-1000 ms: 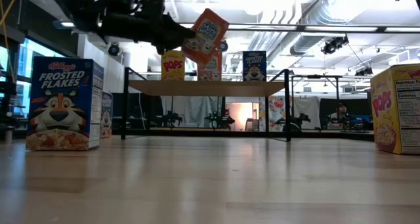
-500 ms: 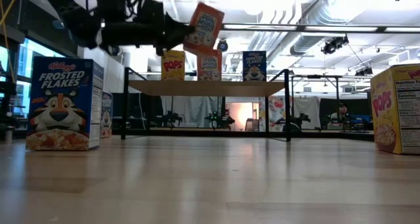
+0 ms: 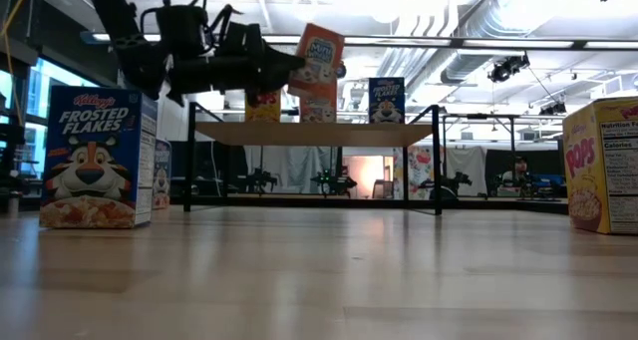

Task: Stack cereal on shelf
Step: Put the top orange cereal box on the shelf aligned with the other orange cereal box

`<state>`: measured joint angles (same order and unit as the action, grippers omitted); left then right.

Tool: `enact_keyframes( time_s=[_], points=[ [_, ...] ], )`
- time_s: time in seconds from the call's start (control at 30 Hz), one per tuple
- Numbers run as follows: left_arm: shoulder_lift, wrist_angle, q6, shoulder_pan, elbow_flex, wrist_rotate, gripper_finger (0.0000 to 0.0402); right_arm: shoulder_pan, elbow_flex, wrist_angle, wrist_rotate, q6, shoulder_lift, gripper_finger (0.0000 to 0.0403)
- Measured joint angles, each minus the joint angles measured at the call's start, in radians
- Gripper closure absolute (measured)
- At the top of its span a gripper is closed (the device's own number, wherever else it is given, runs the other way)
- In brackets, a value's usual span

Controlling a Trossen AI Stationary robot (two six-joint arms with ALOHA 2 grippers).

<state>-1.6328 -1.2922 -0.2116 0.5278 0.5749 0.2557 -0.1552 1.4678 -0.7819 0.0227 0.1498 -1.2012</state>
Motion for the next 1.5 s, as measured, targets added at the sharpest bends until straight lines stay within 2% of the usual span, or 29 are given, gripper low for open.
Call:
enact_keyframes(
  time_s=[0.17, 0.4, 0.77, 1.07, 1.5],
  points=[
    [-0.038, 0.002, 0.005, -0.017, 0.021, -0.013, 0.0227, 0.023, -0.157, 0.109, 0.000, -0.040, 0.093, 0.0147],
    [-0.061, 0.009, 0.007, -0.038, 0.020, -0.131, 0.0227, 0.027, -0.257, 0.166, 0.000, -0.075, 0.169, 0.0147],
    [-0.060, 0.022, 0.007, -0.072, 0.020, -0.190, 0.0227, 0.027, -0.261, 0.167, 0.004, -0.082, 0.182, 0.0147],
    [-0.060, 0.058, 0.084, -0.163, 0.020, -0.397, 0.0227, 0.027, -0.261, 0.170, 0.007, -0.082, 0.182, 0.0147],
    [-0.058, 0.094, 0.092, -0.155, 0.020, -0.409, 0.0227, 0.027, -0.261, 0.174, 0.008, -0.079, 0.182, 0.0147]
  ],
)
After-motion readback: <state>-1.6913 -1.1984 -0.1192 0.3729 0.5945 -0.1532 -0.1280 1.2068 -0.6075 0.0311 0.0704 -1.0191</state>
